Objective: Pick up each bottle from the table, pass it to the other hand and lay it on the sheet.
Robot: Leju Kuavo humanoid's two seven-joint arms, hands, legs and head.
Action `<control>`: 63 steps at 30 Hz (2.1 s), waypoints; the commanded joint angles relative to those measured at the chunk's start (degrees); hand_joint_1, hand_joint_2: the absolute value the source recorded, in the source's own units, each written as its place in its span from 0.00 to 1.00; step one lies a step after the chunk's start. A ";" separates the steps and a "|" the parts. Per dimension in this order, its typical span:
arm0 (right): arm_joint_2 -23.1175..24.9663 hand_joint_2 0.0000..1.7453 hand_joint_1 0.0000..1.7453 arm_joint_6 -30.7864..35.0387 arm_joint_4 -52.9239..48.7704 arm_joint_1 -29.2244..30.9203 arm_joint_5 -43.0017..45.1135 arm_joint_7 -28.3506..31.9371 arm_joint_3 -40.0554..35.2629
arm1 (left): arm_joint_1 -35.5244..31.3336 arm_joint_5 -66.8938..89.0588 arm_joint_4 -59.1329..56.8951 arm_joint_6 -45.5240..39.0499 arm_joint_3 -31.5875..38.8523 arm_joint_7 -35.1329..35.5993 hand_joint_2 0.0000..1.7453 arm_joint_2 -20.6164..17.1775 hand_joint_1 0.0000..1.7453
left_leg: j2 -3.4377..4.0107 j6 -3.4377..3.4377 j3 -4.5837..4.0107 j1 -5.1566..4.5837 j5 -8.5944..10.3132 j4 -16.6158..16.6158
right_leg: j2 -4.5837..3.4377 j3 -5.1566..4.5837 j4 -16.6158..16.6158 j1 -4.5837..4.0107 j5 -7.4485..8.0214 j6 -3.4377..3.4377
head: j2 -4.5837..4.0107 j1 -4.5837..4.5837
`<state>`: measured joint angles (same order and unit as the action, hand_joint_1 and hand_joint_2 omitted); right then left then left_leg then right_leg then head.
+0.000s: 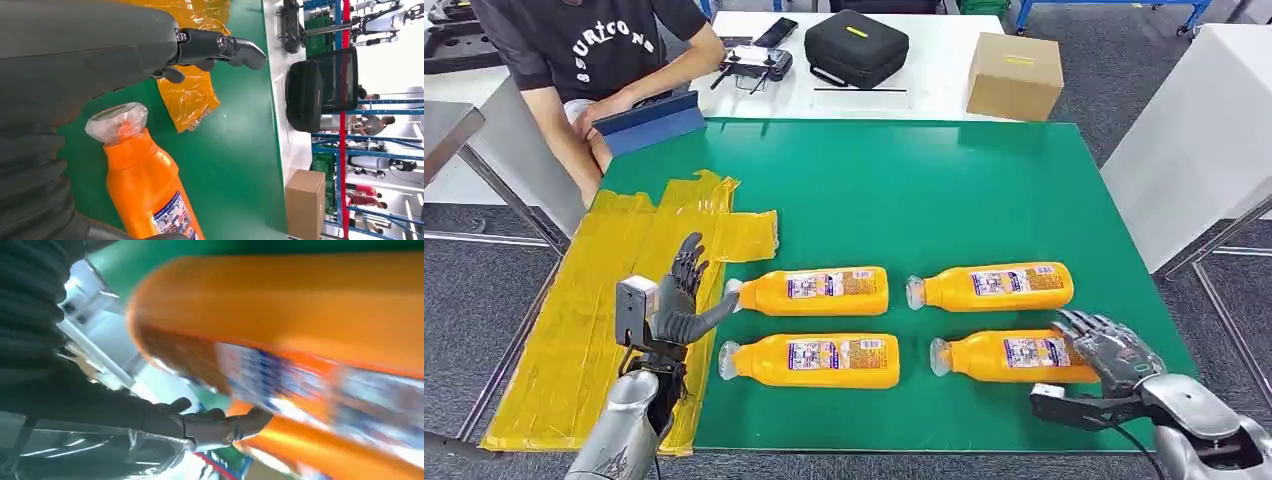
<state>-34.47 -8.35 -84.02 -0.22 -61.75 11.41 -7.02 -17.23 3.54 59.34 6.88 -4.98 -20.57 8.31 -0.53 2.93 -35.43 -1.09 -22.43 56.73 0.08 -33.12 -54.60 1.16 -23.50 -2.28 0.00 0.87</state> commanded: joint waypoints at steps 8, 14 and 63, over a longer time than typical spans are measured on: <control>9.78 1.00 0.00 2.67 2.99 1.07 -1.99 -0.68 -3.58 | -1.23 0.50 -2.60 -0.11 0.39 0.47 1.00 -0.99 0.00 | 0.07 -0.18 0.19 0.09 -0.06 -0.06 | -0.06 0.20 0.10 -0.08 -0.02 0.10 | 0.00 0.00; 10.35 1.00 0.00 2.44 3.33 0.74 -3.01 -0.82 -3.24 | -1.54 0.77 -3.05 -0.01 0.50 0.65 1.00 -0.69 0.00 | 0.09 -0.27 0.30 0.10 -0.11 -0.05 | -0.07 0.31 0.10 -0.08 -0.07 0.17 | 0.00 -0.02; 10.05 1.00 0.97 3.47 11.02 1.98 -7.05 -1.60 3.89 | -2.44 1.31 -4.45 0.73 0.30 1.45 1.00 -0.25 0.00 | 0.06 -0.15 0.26 0.05 -0.03 -0.04 | -0.01 0.25 0.09 -0.03 -0.01 0.11 | 0.00 0.00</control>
<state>-27.26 -3.48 -76.08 1.85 -67.93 10.36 -3.43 -17.26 4.74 59.01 7.56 -4.96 -19.54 8.46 -0.47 2.94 -35.32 -1.11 -22.42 56.73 0.07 -33.04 -54.59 1.19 -23.49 -2.28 0.00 0.87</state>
